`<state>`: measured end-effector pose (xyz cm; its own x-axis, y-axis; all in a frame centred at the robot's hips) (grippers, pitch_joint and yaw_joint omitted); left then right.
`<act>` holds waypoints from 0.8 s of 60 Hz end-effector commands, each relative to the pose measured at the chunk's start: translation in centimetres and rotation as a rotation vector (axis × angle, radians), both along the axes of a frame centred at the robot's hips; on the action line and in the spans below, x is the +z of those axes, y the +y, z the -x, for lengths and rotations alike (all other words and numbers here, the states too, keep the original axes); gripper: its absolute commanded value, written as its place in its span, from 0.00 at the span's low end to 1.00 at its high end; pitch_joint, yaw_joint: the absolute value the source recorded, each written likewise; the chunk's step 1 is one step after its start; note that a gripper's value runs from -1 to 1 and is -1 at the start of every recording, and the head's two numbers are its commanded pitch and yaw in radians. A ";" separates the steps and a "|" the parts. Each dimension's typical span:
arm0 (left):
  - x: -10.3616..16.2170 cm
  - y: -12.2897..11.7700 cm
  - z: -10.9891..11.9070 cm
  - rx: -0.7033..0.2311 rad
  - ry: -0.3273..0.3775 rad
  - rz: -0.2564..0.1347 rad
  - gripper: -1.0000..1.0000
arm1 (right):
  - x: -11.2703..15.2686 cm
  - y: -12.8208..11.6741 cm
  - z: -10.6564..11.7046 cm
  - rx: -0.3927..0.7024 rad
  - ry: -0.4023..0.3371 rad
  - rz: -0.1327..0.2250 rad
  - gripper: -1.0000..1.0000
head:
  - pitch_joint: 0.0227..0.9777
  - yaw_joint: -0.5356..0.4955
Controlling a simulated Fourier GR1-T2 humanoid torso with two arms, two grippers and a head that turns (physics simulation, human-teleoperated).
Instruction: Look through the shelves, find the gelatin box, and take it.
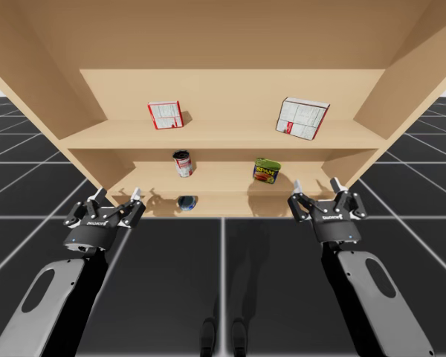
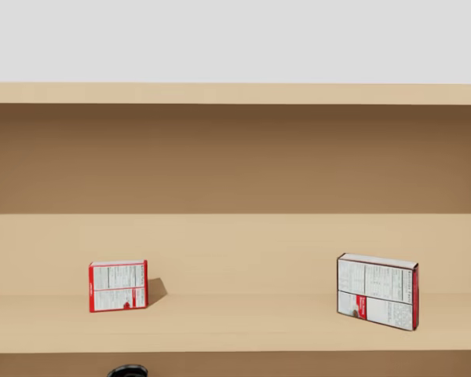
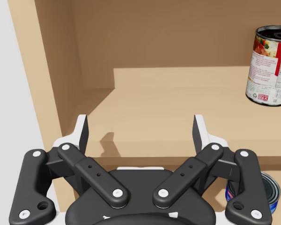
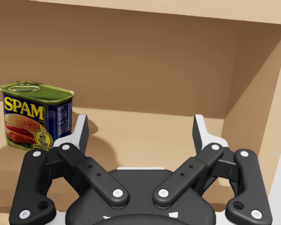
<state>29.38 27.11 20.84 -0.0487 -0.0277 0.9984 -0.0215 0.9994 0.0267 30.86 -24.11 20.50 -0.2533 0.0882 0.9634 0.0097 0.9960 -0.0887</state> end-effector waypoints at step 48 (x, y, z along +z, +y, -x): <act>1.1 -0.5 0.8 -0.039 -0.026 0.087 0.00 | 0.4 0.0 0.2 -0.026 -0.009 0.002 0.00 | 0.25 0.76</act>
<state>28.96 27.14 21.33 -0.0620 0.0343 0.9975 -0.0029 0.9994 -0.0345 30.66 -24.16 20.82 -0.2591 0.0972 0.9610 0.0372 0.9952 -0.0907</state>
